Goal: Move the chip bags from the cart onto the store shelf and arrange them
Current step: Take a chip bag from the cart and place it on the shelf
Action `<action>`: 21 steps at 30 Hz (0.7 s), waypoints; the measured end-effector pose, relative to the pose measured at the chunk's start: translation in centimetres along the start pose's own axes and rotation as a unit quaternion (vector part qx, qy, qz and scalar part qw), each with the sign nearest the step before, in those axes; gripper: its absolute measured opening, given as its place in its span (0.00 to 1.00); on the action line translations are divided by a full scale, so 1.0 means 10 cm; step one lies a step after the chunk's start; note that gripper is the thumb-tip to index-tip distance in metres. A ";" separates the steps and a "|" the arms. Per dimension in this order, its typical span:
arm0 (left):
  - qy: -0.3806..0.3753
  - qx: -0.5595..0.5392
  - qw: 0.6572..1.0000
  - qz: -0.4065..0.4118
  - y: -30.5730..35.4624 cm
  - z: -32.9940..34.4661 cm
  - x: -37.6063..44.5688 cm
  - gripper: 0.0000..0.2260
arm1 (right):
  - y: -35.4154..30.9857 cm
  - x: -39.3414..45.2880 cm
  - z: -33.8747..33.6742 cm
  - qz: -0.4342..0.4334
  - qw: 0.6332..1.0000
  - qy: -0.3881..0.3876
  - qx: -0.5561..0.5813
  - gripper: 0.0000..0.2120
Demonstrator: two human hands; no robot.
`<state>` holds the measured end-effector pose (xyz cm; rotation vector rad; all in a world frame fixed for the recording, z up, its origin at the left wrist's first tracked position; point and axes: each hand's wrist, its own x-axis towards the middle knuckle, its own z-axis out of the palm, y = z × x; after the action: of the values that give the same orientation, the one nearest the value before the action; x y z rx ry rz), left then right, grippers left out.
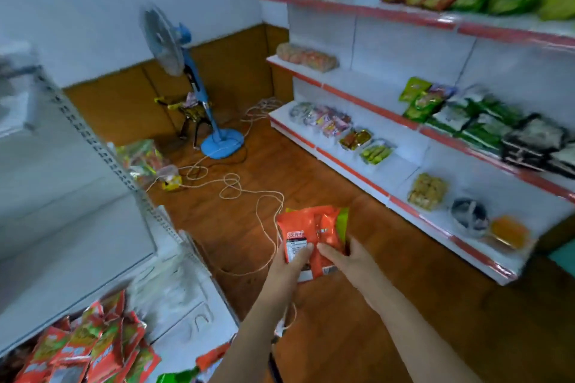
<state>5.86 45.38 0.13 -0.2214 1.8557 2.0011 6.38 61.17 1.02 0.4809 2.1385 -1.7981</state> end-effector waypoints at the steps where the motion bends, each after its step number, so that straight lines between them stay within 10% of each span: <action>1: -0.013 0.003 1.000 0.001 0.07 0.22 0.14 0.27 | -0.05 0.05 -0.25 -0.006 1.000 0.022 0.000 0.38; 21: -0.092 0.101 0.987 0.079 1.36 2.39 3.94 0.08 | -1.16 2.93 -2.74 -0.016 0.964 0.261 0.045 0.29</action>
<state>-31.60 75.48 0.17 0.1678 1.9911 1.8431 -25.50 88.04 3.02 1.0491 2.4045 -1.9553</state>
